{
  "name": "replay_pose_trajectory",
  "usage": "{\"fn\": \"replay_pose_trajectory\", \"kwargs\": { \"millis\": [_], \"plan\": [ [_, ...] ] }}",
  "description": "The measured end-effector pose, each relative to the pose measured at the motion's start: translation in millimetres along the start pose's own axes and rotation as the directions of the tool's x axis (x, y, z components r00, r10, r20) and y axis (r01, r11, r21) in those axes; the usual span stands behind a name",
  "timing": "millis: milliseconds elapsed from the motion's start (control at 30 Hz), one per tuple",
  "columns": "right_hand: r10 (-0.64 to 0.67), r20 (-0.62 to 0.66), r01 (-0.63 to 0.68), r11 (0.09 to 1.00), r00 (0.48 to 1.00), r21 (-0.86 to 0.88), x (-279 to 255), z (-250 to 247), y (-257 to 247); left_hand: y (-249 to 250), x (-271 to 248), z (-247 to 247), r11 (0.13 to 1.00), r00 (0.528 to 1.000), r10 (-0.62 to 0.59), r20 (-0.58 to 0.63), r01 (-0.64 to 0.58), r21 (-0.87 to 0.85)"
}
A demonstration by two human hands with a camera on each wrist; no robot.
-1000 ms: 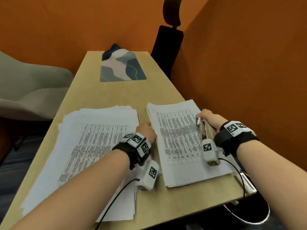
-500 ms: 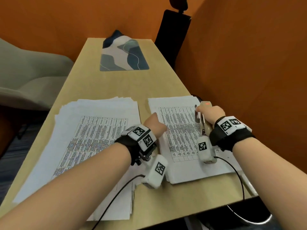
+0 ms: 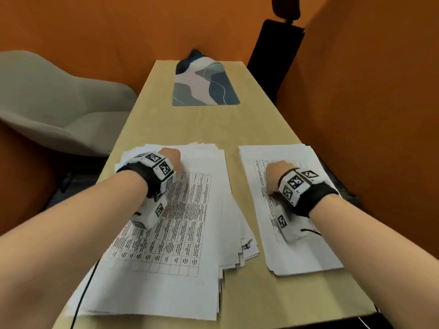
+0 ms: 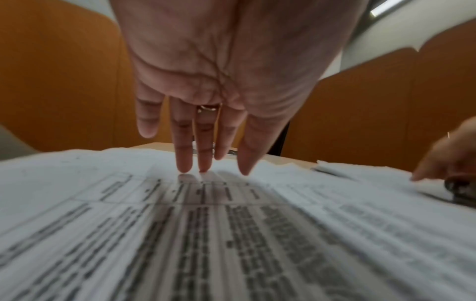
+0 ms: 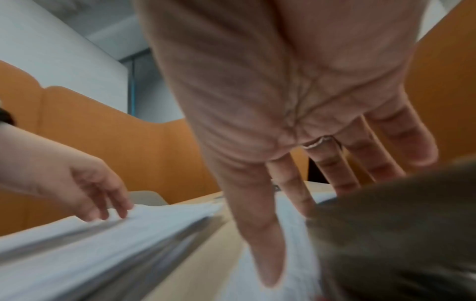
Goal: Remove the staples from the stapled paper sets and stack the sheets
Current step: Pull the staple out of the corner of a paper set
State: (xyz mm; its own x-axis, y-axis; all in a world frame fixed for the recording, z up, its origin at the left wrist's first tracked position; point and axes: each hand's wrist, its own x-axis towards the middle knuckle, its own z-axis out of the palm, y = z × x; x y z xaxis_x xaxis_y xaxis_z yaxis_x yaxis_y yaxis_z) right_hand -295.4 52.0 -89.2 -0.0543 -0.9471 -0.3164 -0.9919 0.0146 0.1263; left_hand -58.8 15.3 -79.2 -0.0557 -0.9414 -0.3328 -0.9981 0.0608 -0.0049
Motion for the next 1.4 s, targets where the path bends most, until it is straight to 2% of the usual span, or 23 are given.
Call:
{"fn": "replay_pose_trajectory", "kwargs": {
  "millis": [67, 200, 300, 400, 633, 700, 833, 1000, 1100, 1233, 1333, 1400],
  "plan": [
    [-0.052, -0.024, 0.052, 0.999, 0.998, 0.007, 4, -8, -21, -3, 6, 1, 0.997, 0.999, 0.046, 0.021, -0.047, 0.057],
    [-0.275, -0.002, 0.273, 0.951, 0.961, 0.144, 17, -21, -70, -4, 20, 5, 0.991, 0.993, 0.119, 0.002, -0.119, 0.054],
    [-0.357, 0.043, 0.351, 0.930, 0.933, 0.107, 32, -16, -95, -8, 29, 5, 0.985, 0.985, 0.169, -0.013, -0.169, 0.038],
    [-0.332, 0.078, 0.326, 0.942, 0.940, 0.077, 45, -12, -105, -13, 36, 5, 0.983, 0.984, 0.178, -0.021, -0.176, 0.054],
    [-0.252, 0.067, 0.247, 0.966, 0.965, 0.072, 56, -17, -106, -22, 50, 11, 0.995, 0.991, 0.100, -0.085, -0.100, 0.014],
    [-0.254, 0.007, 0.252, 0.963, 0.967, 0.101, 54, -19, -109, -22, 49, 11, 0.996, 0.991, 0.084, -0.101, -0.083, 0.016],
    [-0.200, -0.219, 0.253, 0.935, 0.955, 0.248, 52, -22, -105, -25, 38, 9, 0.995, 0.985, 0.104, -0.137, -0.104, 0.010],
    [-0.101, -0.347, 0.279, 0.810, 0.932, 0.515, 40, -32, -90, -36, 14, -4, 0.980, 0.966, 0.108, -0.233, -0.142, -0.137],
    [-0.049, -0.400, 0.308, 0.726, 0.915, 0.615, 26, -41, -85, -43, -1, -14, 0.967, 0.953, 0.082, -0.293, -0.148, -0.209],
    [-0.118, -0.417, 0.403, 0.583, 0.901, 0.706, 5, -53, -87, -49, -25, -27, 0.951, 0.919, 0.107, -0.378, -0.206, -0.230],
    [-0.121, -0.458, 0.457, 0.472, 0.881, 0.754, -10, -62, -93, -50, -48, -34, 0.842, 0.913, 0.193, -0.359, -0.342, -0.417],
    [-0.109, -0.438, 0.443, 0.392, 0.893, 0.806, -21, -65, -95, -51, -62, -37, 0.777, 0.901, 0.189, -0.390, -0.380, -0.502]
  ]
}}
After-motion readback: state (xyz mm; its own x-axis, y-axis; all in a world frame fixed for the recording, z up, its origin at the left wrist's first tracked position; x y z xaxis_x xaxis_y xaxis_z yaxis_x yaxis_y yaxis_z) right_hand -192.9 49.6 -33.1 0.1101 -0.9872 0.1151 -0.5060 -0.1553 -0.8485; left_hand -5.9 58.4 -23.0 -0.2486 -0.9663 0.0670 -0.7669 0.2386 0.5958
